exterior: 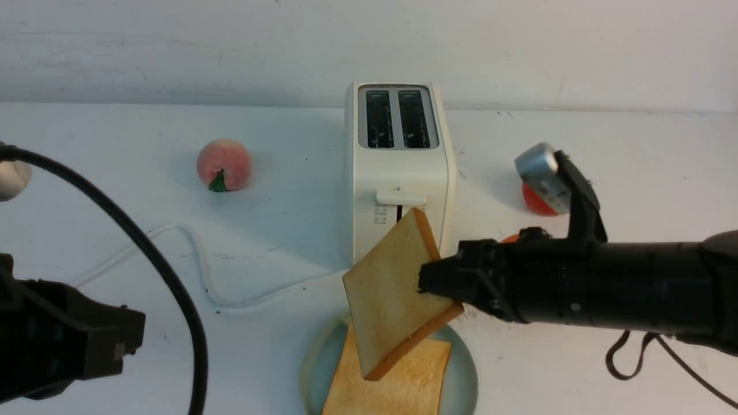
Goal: Take toasted bread from bread machine on white table place on plate.
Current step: 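Place the held slice of bread on top of the slice on the plate with the right gripper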
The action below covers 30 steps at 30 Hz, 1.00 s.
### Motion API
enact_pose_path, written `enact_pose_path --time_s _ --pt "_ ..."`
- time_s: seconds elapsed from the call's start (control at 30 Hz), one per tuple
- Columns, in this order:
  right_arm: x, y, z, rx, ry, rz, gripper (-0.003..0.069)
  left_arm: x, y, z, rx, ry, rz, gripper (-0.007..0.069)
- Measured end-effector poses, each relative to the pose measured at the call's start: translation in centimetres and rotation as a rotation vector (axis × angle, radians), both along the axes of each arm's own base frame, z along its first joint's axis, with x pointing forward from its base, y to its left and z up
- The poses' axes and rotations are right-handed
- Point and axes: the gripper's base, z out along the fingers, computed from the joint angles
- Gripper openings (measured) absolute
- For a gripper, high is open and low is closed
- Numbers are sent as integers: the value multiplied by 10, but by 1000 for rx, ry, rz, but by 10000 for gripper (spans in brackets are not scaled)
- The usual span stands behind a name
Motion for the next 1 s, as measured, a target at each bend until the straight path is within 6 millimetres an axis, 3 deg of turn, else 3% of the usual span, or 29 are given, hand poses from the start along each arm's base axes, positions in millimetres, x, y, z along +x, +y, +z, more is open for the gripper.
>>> enact_pose_path --time_s 0.2,0.67,0.83,1.0 --pt "6 3 -28 -42 80 -4 83 0 0 0 -1 0 -2 -14" --pt "13 7 -61 -84 178 2 87 0 0 0 1 1 -3 -14" --pt "12 7 -66 -126 169 40 174 0 0 0 3 2 -4 -14" --pt "10 6 -69 -172 148 92 316 0 0 0 10 -3 -12 -14"
